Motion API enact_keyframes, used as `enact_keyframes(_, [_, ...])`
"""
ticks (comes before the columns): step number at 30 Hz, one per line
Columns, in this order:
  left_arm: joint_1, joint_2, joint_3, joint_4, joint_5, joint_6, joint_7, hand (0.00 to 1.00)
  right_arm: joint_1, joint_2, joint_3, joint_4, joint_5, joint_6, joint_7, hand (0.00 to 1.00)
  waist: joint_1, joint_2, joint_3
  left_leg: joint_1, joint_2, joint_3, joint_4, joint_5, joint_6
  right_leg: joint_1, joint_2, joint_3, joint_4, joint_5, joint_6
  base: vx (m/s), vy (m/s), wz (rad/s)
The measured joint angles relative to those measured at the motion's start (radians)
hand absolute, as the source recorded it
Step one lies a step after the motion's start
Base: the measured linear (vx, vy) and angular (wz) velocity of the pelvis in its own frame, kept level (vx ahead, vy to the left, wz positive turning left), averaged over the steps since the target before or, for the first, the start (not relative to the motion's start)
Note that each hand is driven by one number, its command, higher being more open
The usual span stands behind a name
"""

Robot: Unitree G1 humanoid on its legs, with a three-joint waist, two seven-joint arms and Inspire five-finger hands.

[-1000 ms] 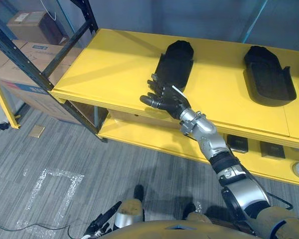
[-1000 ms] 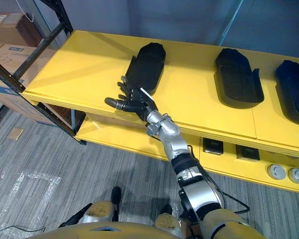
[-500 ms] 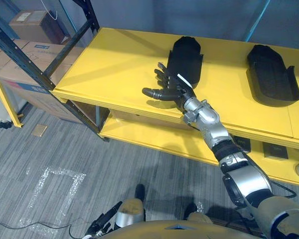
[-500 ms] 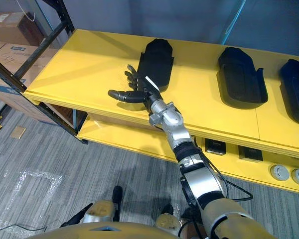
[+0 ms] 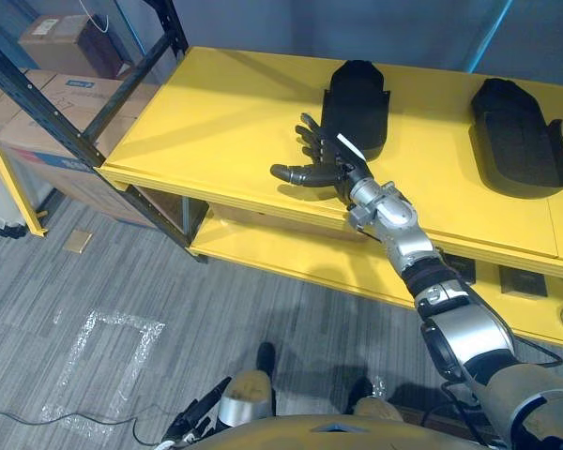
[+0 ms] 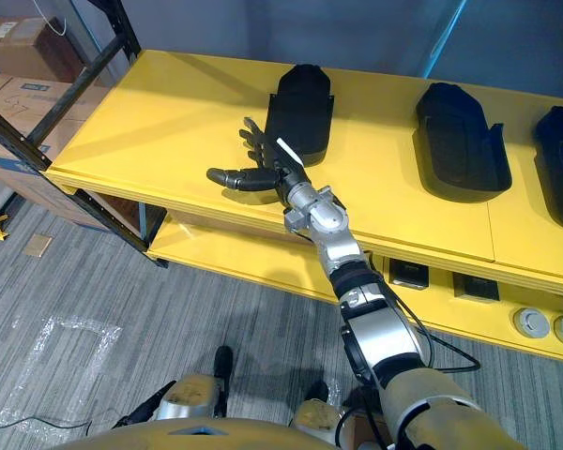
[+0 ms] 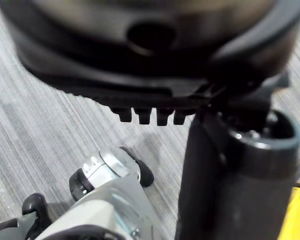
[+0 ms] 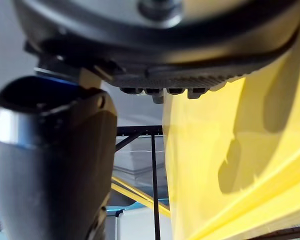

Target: Walk over and take three plastic housings, then place them on the shelf

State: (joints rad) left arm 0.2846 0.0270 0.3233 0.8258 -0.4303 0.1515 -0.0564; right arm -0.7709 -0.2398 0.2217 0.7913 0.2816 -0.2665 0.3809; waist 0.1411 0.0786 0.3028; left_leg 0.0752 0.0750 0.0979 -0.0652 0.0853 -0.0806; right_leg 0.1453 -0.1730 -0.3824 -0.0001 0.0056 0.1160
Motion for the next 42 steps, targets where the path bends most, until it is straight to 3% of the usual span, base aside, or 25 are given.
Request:
enact_keyframes(4, [-0.003, 0.002, 0.009, 0.0, 0.001, -0.001, -0.003, 1.0, 0.004, 0.003, 0.055, -0.061, 0.018, 0.007, 0.084, 1.0, -0.007, -0.009, 0.006, 0.0, 0.006, 0.006, -0.002, -0.001, -0.002, -0.004, 0.004, 0.009, -0.005, 0.0, -0.001, 0.0, 0.0, -0.04])
enact_keyframes(8, [-0.011, 0.007, 0.03, 0.0, 0.007, 0.0, -0.011, 1.0, 0.022, 0.011, 0.104, -0.363, 0.017, 0.042, 0.133, 1.0, -0.011, -0.024, 0.005, 0.003, 0.018, 0.025, -0.002, -0.007, -0.008, -0.002, 0.022, 0.03, -0.029, 0.007, -0.006, 0.01, -0.014, -0.13])
enact_keyframes(11, [-0.014, 0.007, 0.047, 0.0, 0.008, -0.001, -0.018, 1.0, 0.022, 0.023, 0.101, -0.519, 0.018, 0.042, 0.115, 1.0, -0.013, -0.046, -0.005, 0.005, 0.028, 0.036, -0.002, -0.009, -0.011, -0.002, 0.035, 0.038, -0.042, 0.01, -0.011, 0.03, -0.038, -0.11])
enact_keyframes(16, [-0.013, 0.008, 0.075, 0.003, 0.008, -0.006, -0.017, 1.0, 0.114, 0.054, -0.013, -0.713, 0.033, 0.077, -0.075, 1.0, -0.022, -0.09, -0.03, 0.028, 0.036, 0.064, -0.008, -0.017, -0.018, 0.006, 0.044, 0.067, -0.051, 0.012, -0.014, 0.01, -0.012, -0.17])
enact_keyframes(19, [-0.013, 0.012, 0.076, 0.019, 0.007, -0.019, -0.003, 1.0, 0.173, 0.052, -0.063, -0.721, -0.175, 0.085, -0.279, 1.0, -0.04, -0.11, -0.048, 0.042, 0.038, 0.09, -0.008, -0.025, -0.019, 0.004, 0.044, 0.088, -0.051, 0.013, -0.016, -0.03, 0.008, -0.24])
enact_keyframes(21, [-0.014, 0.012, 0.075, 0.023, 0.007, -0.024, 0.004, 1.0, 0.198, 0.049, -0.076, -0.721, -0.253, 0.109, -0.378, 1.0, -0.056, -0.114, -0.051, 0.042, 0.039, 0.099, -0.009, -0.026, -0.019, -0.002, 0.044, 0.097, -0.05, 0.016, -0.016, -0.02, 0.01, -0.2])
enact_keyframes(23, [-0.014, 0.012, 0.074, 0.031, 0.007, -0.027, 0.012, 1.0, 0.221, 0.045, -0.081, -0.72, -0.316, 0.172, -0.477, 1.0, -0.068, -0.112, -0.054, 0.046, 0.04, 0.11, -0.009, -0.026, -0.018, -0.005, 0.045, 0.112, -0.051, 0.022, -0.017, -0.01, 0.009, -0.14])
enact_keyframes(25, [-0.014, 0.012, 0.071, 0.032, 0.007, -0.027, 0.016, 1.0, 0.236, 0.038, -0.087, -0.713, -0.312, 0.215, -0.514, 1.0, -0.068, -0.111, -0.056, 0.049, 0.04, 0.112, -0.009, -0.026, -0.018, -0.004, 0.045, 0.114, -0.051, 0.022, -0.017, 0.0, 0.003, -0.04])
enact_keyframes(33, [-0.017, 0.014, 0.065, 0.036, 0.007, -0.016, 0.019, 1.0, 0.286, 0.038, -0.041, -0.632, -0.257, 0.314, -0.52, 1.0, -0.065, -0.112, -0.063, 0.042, 0.036, 0.103, -0.01, -0.026, -0.018, -0.005, 0.043, 0.107, -0.052, 0.023, -0.016, 0.0, 0.004, 0.02])
enact_keyframes(42, [-0.018, 0.016, 0.066, 0.037, 0.007, 0.001, 0.011, 1.0, 0.327, 0.039, 0.002, -0.596, -0.177, 0.39, -0.407, 1.0, -0.073, -0.11, -0.064, 0.039, 0.029, 0.1, -0.01, -0.025, -0.017, -0.007, 0.036, 0.105, -0.051, 0.024, -0.013, 0.0, 0.002, 0.01])
